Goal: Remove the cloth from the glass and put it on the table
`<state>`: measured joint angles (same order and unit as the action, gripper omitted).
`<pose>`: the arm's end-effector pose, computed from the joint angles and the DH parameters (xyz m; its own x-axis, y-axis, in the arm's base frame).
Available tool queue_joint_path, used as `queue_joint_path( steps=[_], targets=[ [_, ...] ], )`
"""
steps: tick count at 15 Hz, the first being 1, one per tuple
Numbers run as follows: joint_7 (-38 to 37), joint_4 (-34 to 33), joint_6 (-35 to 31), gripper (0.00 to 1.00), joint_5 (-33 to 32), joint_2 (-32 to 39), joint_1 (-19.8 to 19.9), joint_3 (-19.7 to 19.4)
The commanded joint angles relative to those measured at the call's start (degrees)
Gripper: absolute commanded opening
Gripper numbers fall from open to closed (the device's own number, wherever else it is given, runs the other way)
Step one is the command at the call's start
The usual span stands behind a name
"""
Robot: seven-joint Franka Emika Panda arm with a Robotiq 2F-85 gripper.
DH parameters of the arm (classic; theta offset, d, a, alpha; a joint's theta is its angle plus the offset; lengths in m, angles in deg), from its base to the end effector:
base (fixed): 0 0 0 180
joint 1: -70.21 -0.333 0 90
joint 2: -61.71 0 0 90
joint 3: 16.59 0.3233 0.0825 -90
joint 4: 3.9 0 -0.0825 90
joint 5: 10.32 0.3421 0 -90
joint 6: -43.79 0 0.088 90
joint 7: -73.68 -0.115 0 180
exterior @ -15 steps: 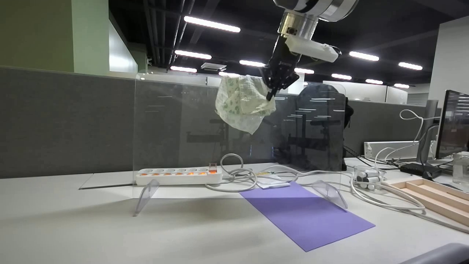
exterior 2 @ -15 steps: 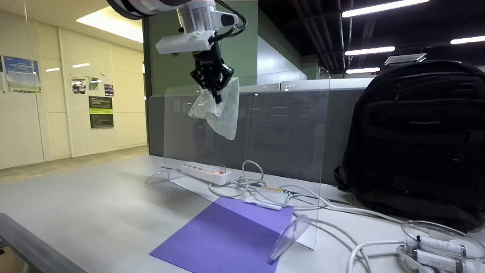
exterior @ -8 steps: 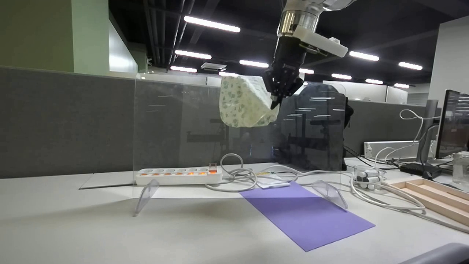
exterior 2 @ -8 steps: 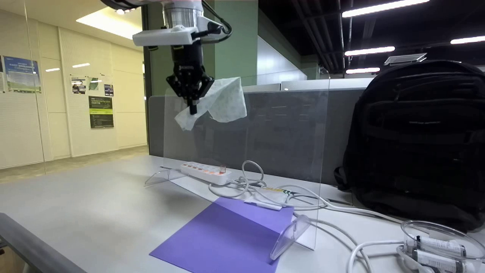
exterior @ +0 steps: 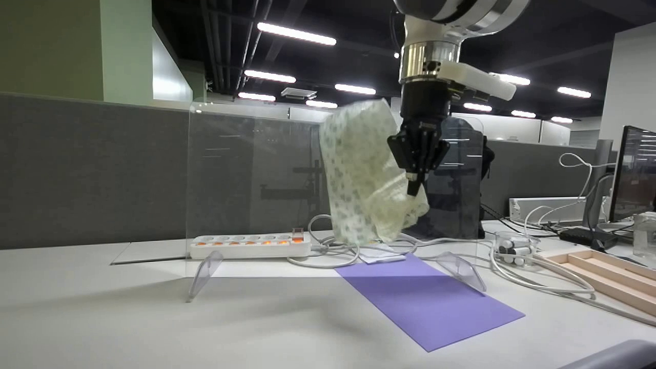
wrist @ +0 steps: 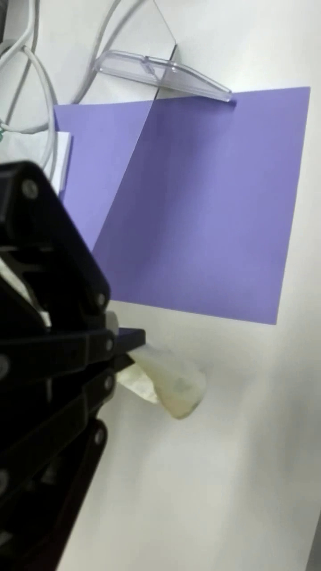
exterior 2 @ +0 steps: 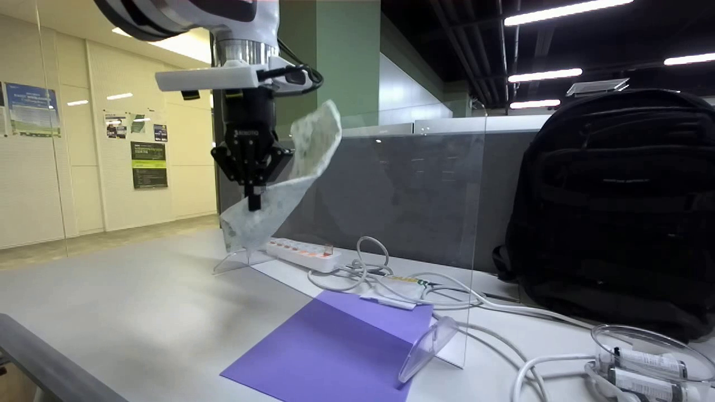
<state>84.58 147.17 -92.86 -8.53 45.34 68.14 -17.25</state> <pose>0.3810 0.0099 0.3725 0.9808 0.1912 0.0379 0.1920 -0.9812 -0.0186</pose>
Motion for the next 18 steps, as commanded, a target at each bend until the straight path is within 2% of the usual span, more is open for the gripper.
queue_joint_path(
  steps=[1,8,9,10,14,18],
  targets=[
    [-3.32,3.84,-1.73,0.00,-4.37,-1.37,1.48,0.83],
    [-6.67,5.98,-3.13,0.00,-6.39,-1.19,2.50,0.89],
    [-8.28,5.80,-3.43,0.26,-6.79,-1.14,2.86,1.16],
    [-10.24,5.65,-3.74,0.27,-7.28,-1.18,3.22,1.52],
    [-18.96,4.73,-4.14,0.54,-10.45,-2.81,5.16,3.51],
    [-22.86,3.49,-3.43,0.80,-10.39,-5.79,6.39,4.15]
  ],
)
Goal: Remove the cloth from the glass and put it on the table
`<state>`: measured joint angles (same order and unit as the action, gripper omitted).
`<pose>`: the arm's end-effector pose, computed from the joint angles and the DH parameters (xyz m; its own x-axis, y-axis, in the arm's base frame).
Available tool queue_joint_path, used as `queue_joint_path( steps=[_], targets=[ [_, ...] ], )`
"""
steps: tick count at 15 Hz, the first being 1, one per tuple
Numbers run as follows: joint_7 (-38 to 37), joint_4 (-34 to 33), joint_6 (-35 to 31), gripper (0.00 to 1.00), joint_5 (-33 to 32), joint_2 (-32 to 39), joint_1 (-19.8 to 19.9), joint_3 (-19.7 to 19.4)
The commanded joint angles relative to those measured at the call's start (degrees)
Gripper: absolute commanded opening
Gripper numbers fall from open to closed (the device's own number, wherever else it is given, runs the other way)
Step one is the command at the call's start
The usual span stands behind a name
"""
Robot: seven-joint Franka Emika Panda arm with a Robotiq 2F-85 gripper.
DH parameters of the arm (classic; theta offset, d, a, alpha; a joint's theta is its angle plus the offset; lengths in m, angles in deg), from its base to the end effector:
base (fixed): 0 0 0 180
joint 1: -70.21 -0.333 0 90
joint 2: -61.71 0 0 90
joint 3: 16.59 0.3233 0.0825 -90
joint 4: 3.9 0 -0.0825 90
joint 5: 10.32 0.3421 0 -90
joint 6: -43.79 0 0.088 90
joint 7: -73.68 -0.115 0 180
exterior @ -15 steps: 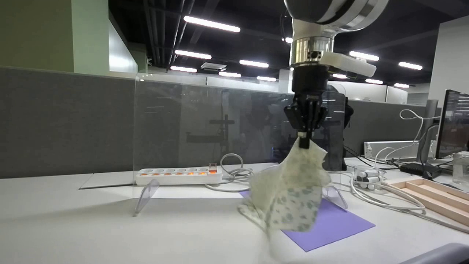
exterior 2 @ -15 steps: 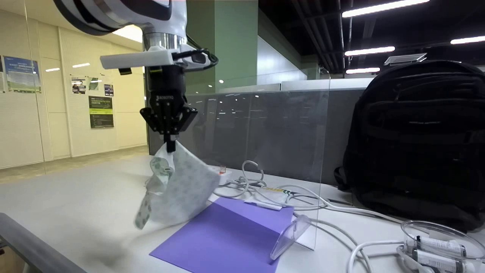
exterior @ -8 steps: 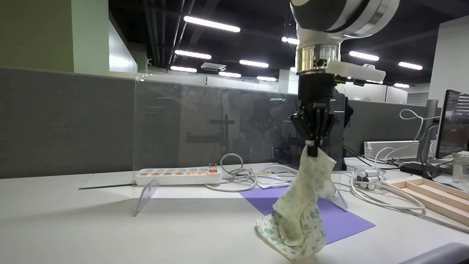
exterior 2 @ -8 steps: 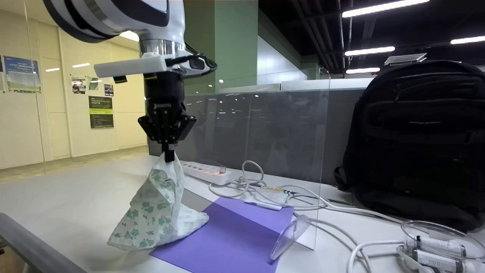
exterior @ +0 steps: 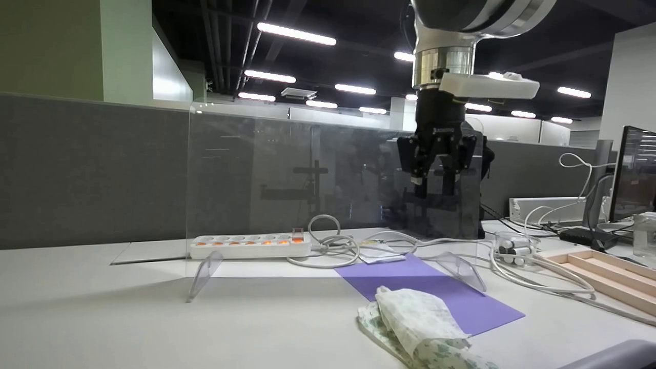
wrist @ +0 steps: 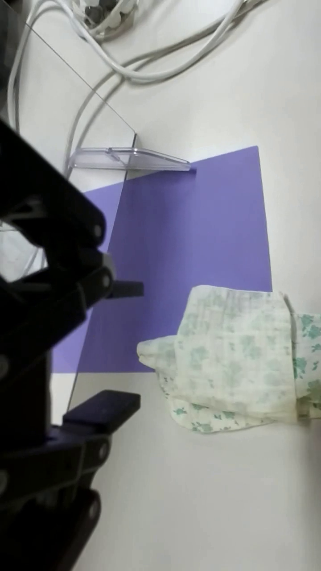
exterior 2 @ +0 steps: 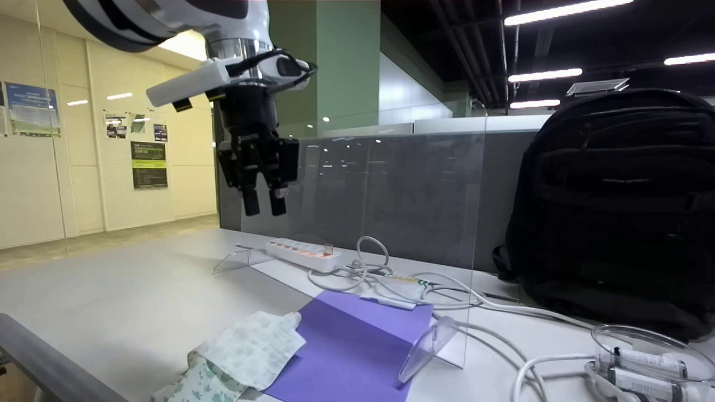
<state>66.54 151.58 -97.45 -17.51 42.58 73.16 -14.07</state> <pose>0.3653 -0.0036 0.3677 0.9952 -0.0351 0.0912 -0.0433 -0.9950 0.0900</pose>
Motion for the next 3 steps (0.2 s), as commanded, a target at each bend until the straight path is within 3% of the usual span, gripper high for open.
queue_joint_path(
  steps=[1,3],
  targets=[
    [-5.26,-1.16,1.10,0.88,-1.40,-3.65,1.69,1.00],
    [-6.41,-1.69,1.36,1.00,-1.82,-4.52,2.76,1.23]
  ],
)
